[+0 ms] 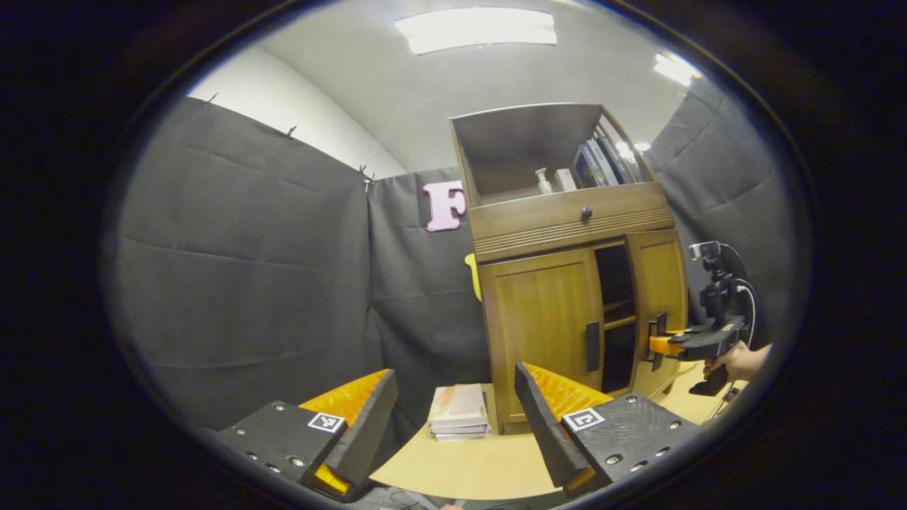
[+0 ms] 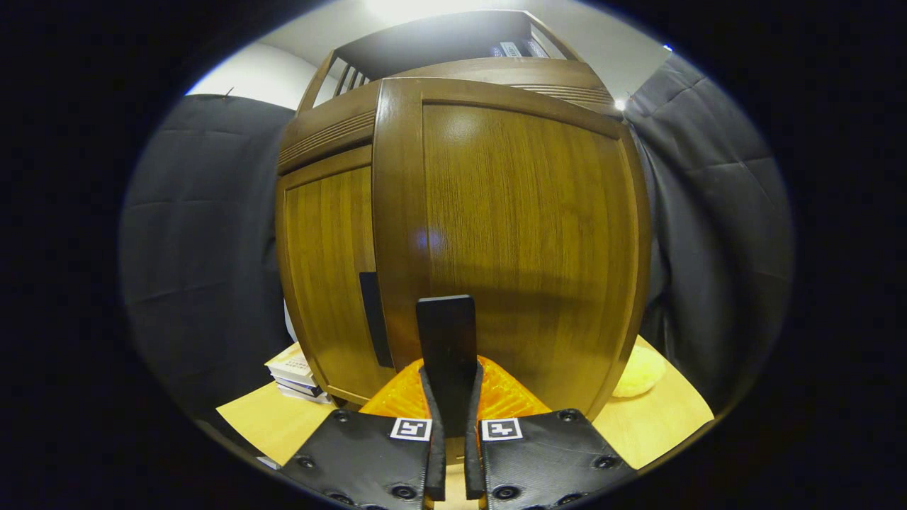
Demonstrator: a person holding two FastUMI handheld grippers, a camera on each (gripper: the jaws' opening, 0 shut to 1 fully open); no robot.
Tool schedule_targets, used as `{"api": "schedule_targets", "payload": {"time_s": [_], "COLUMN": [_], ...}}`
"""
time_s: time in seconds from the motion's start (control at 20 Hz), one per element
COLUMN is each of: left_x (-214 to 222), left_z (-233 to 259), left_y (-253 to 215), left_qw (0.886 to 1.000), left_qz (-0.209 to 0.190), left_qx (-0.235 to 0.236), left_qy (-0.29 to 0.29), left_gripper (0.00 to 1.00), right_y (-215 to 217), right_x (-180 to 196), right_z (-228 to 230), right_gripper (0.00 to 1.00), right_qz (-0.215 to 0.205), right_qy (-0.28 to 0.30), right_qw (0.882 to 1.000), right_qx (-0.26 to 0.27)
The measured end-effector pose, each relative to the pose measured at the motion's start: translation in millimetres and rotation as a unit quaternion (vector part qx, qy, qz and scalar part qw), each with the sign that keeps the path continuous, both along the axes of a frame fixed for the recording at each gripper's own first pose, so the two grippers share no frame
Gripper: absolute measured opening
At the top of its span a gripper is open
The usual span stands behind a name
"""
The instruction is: Open the right door of the double-door shoe cabinet with the right hand, and open the left door with the left hand.
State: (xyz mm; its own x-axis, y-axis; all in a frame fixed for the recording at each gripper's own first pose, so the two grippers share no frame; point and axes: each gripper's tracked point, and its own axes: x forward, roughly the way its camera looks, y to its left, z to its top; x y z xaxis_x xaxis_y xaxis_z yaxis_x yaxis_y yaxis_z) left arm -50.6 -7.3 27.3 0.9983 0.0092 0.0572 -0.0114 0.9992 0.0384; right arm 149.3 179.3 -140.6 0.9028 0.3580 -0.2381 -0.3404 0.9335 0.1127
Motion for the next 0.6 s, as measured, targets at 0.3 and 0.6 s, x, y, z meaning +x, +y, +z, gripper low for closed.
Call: {"api": "schedule_targets", "payload": {"time_s": [0.3, 0.6], "left_x": [5.9, 10.7], "left_z": [-5.5, -8.7], "left_y": [-17.0, -43.9], "left_qw": [1.000, 0.999], "left_qz": [-0.021, -0.051], "left_qx": [-0.006, -0.010], "left_qy": [0.002, 0.002], "left_gripper": [0.96, 0.96], "right_y": [-24.8, -60.0], "right_x": [-20.7, -42.1], "right_z": [2.5, 5.1], "right_gripper": [0.09, 0.09], "right_qz": [-0.019, -0.029], "right_qy": [0.001, 0.001], "right_qw": [1.000, 1.000], "right_qx": [-0.002, 0.001]}}
